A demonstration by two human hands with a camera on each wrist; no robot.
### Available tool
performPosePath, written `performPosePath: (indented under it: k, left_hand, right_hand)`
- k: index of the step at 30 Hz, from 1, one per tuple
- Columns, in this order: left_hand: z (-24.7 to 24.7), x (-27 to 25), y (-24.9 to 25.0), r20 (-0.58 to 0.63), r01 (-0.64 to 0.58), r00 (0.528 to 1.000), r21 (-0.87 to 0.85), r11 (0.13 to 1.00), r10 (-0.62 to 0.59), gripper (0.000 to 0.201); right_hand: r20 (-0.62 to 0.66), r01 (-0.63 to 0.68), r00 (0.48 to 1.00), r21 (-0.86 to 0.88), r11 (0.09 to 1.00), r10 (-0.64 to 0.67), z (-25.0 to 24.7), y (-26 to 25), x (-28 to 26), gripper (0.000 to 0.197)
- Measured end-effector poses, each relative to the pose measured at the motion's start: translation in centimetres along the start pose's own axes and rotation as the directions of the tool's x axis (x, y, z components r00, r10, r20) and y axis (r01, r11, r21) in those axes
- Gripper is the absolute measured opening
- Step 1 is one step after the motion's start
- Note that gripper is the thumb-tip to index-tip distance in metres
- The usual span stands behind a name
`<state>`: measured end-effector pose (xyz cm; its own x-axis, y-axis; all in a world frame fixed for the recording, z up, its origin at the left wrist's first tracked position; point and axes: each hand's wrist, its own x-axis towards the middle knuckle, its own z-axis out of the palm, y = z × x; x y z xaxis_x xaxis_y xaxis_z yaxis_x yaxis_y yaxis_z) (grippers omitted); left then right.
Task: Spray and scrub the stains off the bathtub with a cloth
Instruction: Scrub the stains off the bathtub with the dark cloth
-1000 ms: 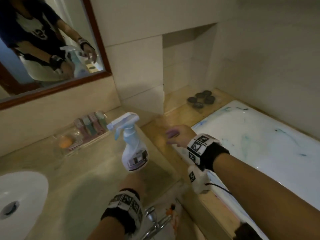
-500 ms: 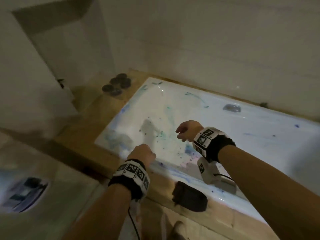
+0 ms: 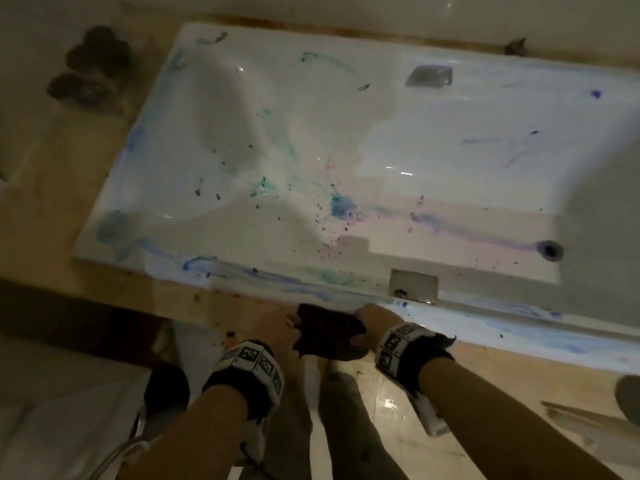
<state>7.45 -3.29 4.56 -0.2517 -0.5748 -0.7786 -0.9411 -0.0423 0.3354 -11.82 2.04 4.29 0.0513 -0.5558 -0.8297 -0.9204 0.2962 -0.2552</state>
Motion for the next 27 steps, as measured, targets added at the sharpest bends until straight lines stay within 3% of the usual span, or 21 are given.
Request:
performPosePath:
  k: [3,8,12,14,18,20,23,25,27]
  left_hand:
    - [0.6,1.2,-0.1,-0.001,0.049,0.999,0.023,0.999,-0.049,0.021]
    - [0.3,2.7,0.0,-0.031,0.017,0.999,0.004,1.000,-0.017,0.021]
    - [-0.3,3.7,-0.2,-0.034,0.019,0.999,-0.006,1.000,-0.020,0.023]
    - [-1.3,4.1,-0.1,-0.008,0.000,1.000,-0.078,0.997,-0.001,0.036]
    - [-4.9,4.3,0.8,0.061,-0.209,0.972,-0.208,0.956,0.226,0.070]
    - [-6.6,4.8,1.0,0.143,-0.265,0.946,-0.174,0.949,0.290,0.062]
    - [-9.9,5.4,0.6,0.181,-0.246,0.950,-0.067,0.967,0.255,0.043]
    - [-12.3,5.9,0.0,0.068,-0.238,0.967,-0.120,0.964,0.247,0.025]
    - [-14.8,6.3,-0.8,-0.056,-0.258,0.966,-0.139,0.956,0.253,0.021]
  right_hand:
    - [-0.004,-0.053,0.999,0.097,0.994,0.054,2.0,0.0,1.5,0.057]
    - [-0.063,-0.106,0.991,0.169,0.980,0.119,3.2,0.3,2.6,0.052]
    - [-0.107,-0.002,0.994,0.246,0.969,0.029,1.3,-0.6,2.5,0.043]
    - [-0.125,0.061,0.992,0.318,0.946,-0.022,-1.0,-1.7,2.5,0.031]
    - [-0.181,0.227,0.967,0.302,0.926,-0.178,-6.8,-5.3,2.3,0.020]
    - [-0.200,0.343,0.935,0.285,0.895,-0.294,-9.7,-7.3,2.3,0.024]
    - [-0.235,0.422,0.900,0.258,0.869,-0.367,-12.9,-9.4,3.2,0.025]
    - [-0.351,0.403,0.893,0.350,0.846,-0.280,-14.2,-10.3,4.4,0.031]
    - [-0.461,0.351,0.882,0.510,0.786,-0.095,-14.9,-11.3,5.9,0.039]
